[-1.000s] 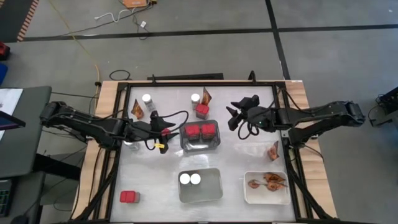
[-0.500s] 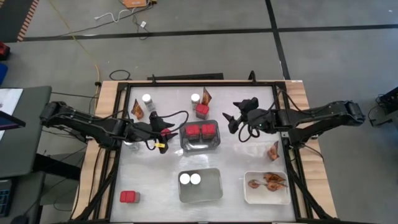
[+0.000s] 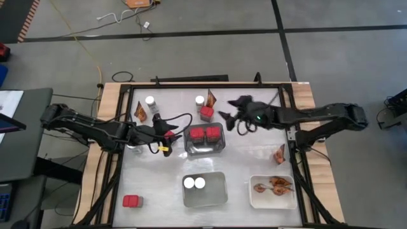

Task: Sort spices by type
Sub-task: Put the red seasoning can into the black bin, then put the white seasoning bottle into the gray bin

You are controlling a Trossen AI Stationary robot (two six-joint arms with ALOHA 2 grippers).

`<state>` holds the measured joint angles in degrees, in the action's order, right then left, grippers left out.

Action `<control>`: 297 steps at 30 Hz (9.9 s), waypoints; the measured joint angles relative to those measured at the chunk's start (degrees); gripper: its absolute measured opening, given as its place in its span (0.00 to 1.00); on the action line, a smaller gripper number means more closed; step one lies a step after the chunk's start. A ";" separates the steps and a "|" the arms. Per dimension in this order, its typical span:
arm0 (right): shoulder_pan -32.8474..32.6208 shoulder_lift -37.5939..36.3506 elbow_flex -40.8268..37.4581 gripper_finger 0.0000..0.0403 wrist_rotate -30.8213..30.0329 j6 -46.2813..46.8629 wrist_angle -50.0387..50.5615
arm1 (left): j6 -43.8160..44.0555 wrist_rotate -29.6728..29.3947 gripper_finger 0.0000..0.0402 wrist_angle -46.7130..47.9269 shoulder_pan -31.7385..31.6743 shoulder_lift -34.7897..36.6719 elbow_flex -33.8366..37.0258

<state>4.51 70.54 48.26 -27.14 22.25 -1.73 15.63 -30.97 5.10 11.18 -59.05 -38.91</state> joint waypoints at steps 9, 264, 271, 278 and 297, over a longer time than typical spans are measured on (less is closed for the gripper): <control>8.57 25.42 26.02 0.89 13.85 -9.07 23.50 | 1.28 -3.79 0.47 -3.00 -1.81 6.29 6.27; 12.00 -14.99 -21.89 0.71 10.69 -17.45 -3.72 | 6.60 0.40 0.47 -0.33 -1.78 9.44 10.22; 11.17 -15.06 -21.89 0.71 10.73 -16.66 -3.28 | 6.52 0.40 0.47 0.46 -1.77 9.45 10.22; 11.39 -15.06 -21.89 0.71 10.73 -18.21 -3.00 | 6.50 0.40 0.47 0.72 -1.77 9.44 10.22; 13.64 -15.07 -32.32 0.71 13.92 -24.30 -19.92 | 7.37 0.40 0.47 0.68 -1.77 9.45 10.22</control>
<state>18.15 55.47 15.94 -13.22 -2.05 -21.65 23.00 -30.57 5.78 9.41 -49.60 -28.69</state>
